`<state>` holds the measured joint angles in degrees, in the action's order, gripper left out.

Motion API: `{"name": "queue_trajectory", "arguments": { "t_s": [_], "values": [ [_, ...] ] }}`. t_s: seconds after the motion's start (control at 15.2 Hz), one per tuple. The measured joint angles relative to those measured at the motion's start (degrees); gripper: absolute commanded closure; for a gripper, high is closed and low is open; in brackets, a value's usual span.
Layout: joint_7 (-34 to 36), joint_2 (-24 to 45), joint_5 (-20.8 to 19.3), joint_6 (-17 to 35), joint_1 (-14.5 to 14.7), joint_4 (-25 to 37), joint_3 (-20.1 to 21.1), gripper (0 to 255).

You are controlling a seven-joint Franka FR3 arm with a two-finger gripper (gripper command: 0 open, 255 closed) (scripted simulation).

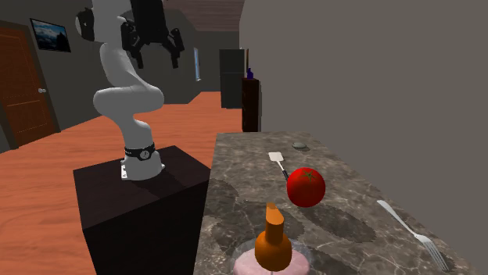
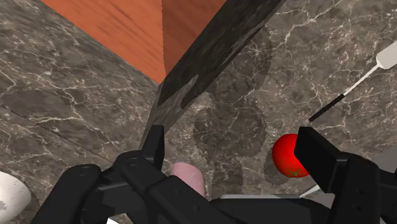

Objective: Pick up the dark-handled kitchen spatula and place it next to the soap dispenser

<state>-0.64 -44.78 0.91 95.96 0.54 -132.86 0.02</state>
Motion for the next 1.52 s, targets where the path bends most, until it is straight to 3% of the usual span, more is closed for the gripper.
{"name": "queue_trajectory", "arguments": {
  "t_s": [0.2, 0.66, 1.12, 1.52],
  "values": [
    [2.19, -0.17, 0.77, 1.21, 0.09, -1.46, 1.5, 0],
    [14.84, 0.15, 5.54, 8.37, 1.05, -8.64, 10.43, 0],
    [28.48, 6.43, 10.01, 17.12, 1.66, -11.14, 20.75, 0],
    [40.29, 15.29, 11.19, 24.92, 0.39, -10.09, 29.64, 0]
  ]
}}
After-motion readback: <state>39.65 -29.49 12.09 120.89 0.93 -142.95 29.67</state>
